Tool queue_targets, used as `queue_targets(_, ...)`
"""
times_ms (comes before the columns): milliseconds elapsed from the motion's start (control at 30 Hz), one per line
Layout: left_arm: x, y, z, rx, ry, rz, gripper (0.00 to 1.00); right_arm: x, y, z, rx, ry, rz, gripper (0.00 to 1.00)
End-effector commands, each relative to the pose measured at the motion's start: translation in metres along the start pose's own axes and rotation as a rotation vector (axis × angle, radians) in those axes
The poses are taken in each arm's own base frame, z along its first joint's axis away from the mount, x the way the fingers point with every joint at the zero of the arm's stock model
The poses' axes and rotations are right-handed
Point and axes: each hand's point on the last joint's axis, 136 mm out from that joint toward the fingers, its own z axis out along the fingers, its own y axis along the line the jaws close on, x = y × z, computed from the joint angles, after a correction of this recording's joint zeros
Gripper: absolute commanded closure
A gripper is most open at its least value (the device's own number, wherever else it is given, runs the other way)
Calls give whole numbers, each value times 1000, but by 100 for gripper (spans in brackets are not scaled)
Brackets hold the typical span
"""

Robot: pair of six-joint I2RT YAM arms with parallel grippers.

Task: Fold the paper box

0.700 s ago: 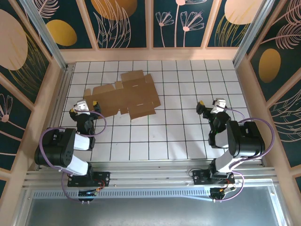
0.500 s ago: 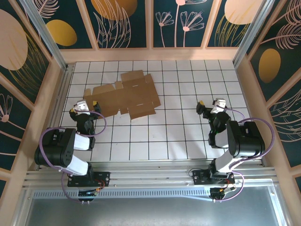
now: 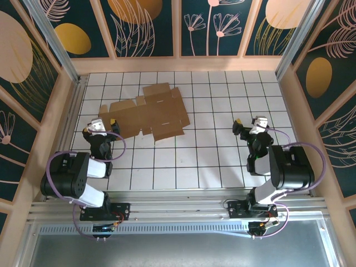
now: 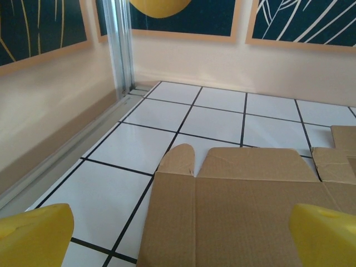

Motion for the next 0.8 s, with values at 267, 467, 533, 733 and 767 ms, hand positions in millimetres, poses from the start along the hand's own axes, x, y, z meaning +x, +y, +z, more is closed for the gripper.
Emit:
queue_targets(267, -110, -40, -51, 292, -77, -388, 1, -64, 66, -4, -33, 176, 735, 13)
queue_targets(467, -129, -150, -92, 740, 267, -383, 1, 2, 204, 23, -163, 556, 1055, 14)
queue_targets(533, -120, -179, -111, 801, 408, -246, 1, 37, 252, 32, -186, 744, 1103, 17)
queue_targets(733, -96, -179, -137, 785, 582, 9, 1, 97, 332, 35, -195, 943, 1254, 23)
queue_targets(767, -94, -176, -139, 781, 591, 27, 1, 103, 333, 34, -169, 951, 1259, 20)
